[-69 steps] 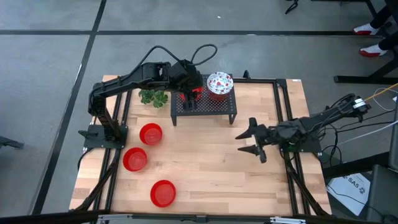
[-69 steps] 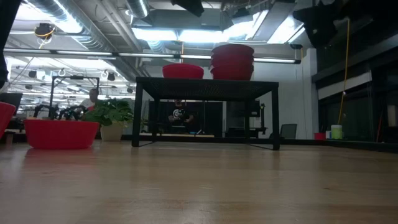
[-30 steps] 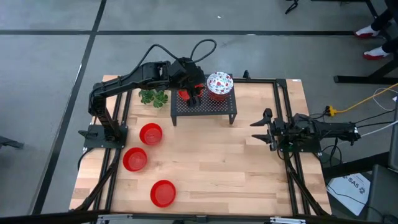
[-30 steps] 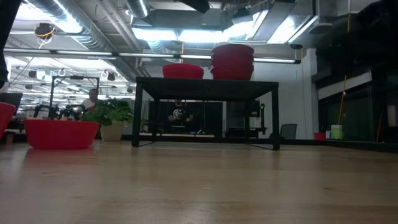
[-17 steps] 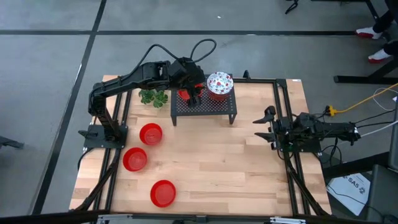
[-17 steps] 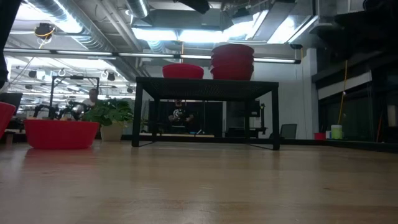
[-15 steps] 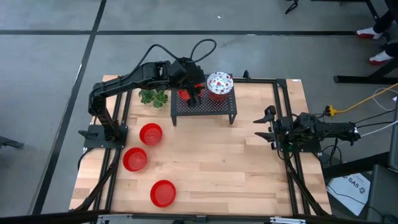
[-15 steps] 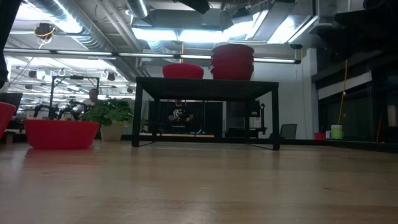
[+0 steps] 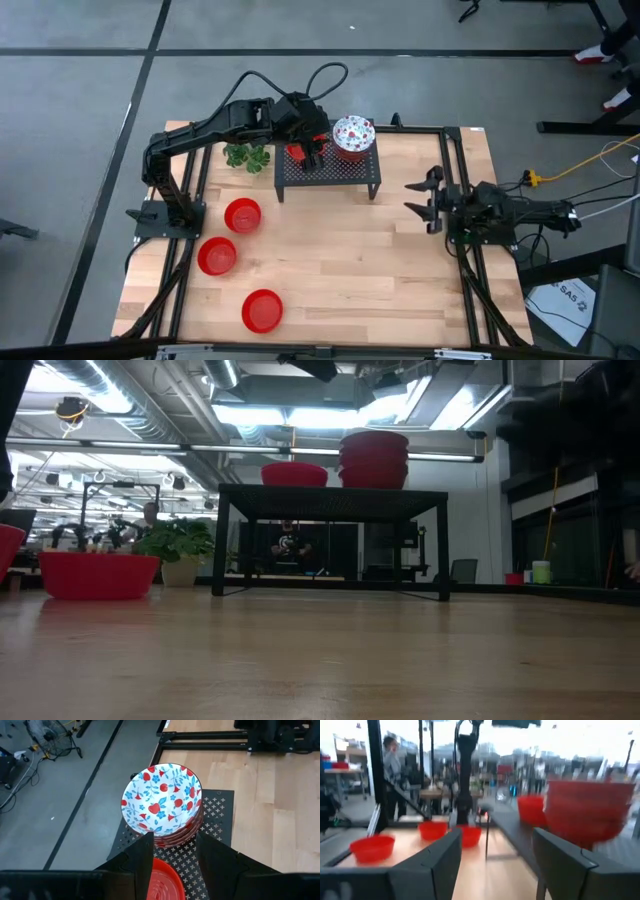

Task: Pick & Place Mini bowls
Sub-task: Stack the top red bowl on the top of the red bowl on the shelf

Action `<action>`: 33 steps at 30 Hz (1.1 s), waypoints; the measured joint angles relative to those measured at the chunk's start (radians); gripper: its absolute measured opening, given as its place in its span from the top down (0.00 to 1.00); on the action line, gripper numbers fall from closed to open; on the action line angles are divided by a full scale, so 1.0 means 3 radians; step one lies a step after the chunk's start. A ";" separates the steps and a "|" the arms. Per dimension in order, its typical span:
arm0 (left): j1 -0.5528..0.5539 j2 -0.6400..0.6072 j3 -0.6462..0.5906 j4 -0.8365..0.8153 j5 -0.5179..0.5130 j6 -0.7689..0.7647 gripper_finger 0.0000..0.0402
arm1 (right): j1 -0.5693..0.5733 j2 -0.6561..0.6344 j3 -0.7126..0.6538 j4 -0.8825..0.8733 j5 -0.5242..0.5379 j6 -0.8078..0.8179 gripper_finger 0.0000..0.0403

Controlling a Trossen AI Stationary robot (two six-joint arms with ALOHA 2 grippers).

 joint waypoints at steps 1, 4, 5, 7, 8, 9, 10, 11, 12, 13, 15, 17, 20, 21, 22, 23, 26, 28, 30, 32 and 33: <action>0.0000 0.0000 0.0000 0.0000 0.0000 0.0000 0.64 | -0.0018 0.0000 0.0000 -0.0099 -0.0023 0.0048 0.41; 0.0000 0.0000 0.0000 -0.0007 0.0001 -0.0009 0.64 | -0.0071 0.0000 0.0000 -0.0431 -0.0025 0.0224 0.41; 0.0000 0.0000 0.0000 -0.0024 0.0000 -0.0010 0.64 | -0.0093 0.0002 0.0000 -0.0506 -0.0026 0.0268 0.41; -0.0003 0.0000 0.0000 -0.0085 0.0000 -0.0028 0.64 | -0.0141 0.0007 0.0000 -0.0490 -0.0054 0.0254 0.41; -0.0010 0.0000 0.0000 -0.0130 0.0000 -0.0051 0.64 | -0.0160 0.0004 0.0000 -0.0494 -0.0065 0.0226 0.41; -0.0009 0.0000 0.0000 -0.0189 0.0000 -0.0078 0.64 | -0.0177 0.0004 0.0003 -0.0485 -0.0081 0.0214 0.41; -0.0009 0.0000 0.0000 -0.0253 0.0000 -0.0099 0.64 | -0.0192 0.0006 0.0004 -0.0482 -0.0087 0.0214 0.41; -0.0009 0.0000 0.0000 -0.0320 0.0001 -0.0125 0.64 | -0.0206 0.0008 0.0004 -0.0492 -0.0089 0.0214 0.41; -0.0009 0.0000 0.0000 -0.0389 0.0001 -0.0163 0.64 | -0.0217 0.0008 0.0004 -0.0493 -0.0094 0.0219 0.41; -0.0009 0.0000 -0.0001 -0.0447 0.0006 -0.0211 0.64 | -0.0224 0.0006 0.0004 -0.0492 -0.0124 0.0232 0.41; -0.0009 0.0000 -0.0001 -0.0557 0.0058 -0.0331 0.64 | -0.0224 0.0006 0.0004 -0.0488 -0.0244 0.0254 0.41; -0.0009 0.0000 -0.0001 -0.0656 0.0222 -0.0457 0.64 | -0.0223 0.0006 0.0004 -0.0516 -0.0411 0.0265 0.41; -0.0009 0.0000 -0.0001 -0.0837 0.0557 -0.0634 0.64 | -0.0223 0.0008 0.0004 -0.0548 -0.0495 0.0300 0.41; -0.0017 0.0000 -0.0001 -0.0893 0.0663 -0.0688 0.64 | -0.0223 0.0008 0.0004 -0.0551 -0.0483 0.0306 0.41; -0.0027 0.0000 -0.0001 -0.0962 0.0769 -0.0745 0.64 | -0.0223 0.0008 0.0004 -0.0552 -0.0467 0.0305 0.41; -0.0037 0.0000 -0.0001 -0.1025 0.0841 -0.0802 0.64 | -0.0223 0.0008 0.0004 -0.0550 -0.0464 0.0306 0.41; -0.0095 0.0000 -0.0001 -0.1255 0.0977 -0.0978 0.64 | -0.0223 0.0008 0.0004 -0.0552 -0.0465 0.0315 0.41; -0.0146 0.0000 -0.0001 -0.1457 0.1020 -0.1104 0.64 | -0.0223 0.0008 0.0004 -0.0552 -0.0465 0.0314 0.41; -0.0200 0.0000 -0.0001 -0.1714 0.1055 -0.1212 0.64 | -0.0223 0.0008 0.0004 -0.0552 -0.0465 0.0314 0.41; -0.0253 0.0000 -0.0010 -0.1881 0.1073 -0.1285 0.64 | -0.0223 0.0008 0.0004 -0.0553 -0.0465 0.0314 0.41; -0.0290 -0.0005 -0.0042 -0.1824 0.1089 -0.1333 0.64 | -0.0223 0.0008 0.0004 -0.0553 -0.0465 0.0315 0.41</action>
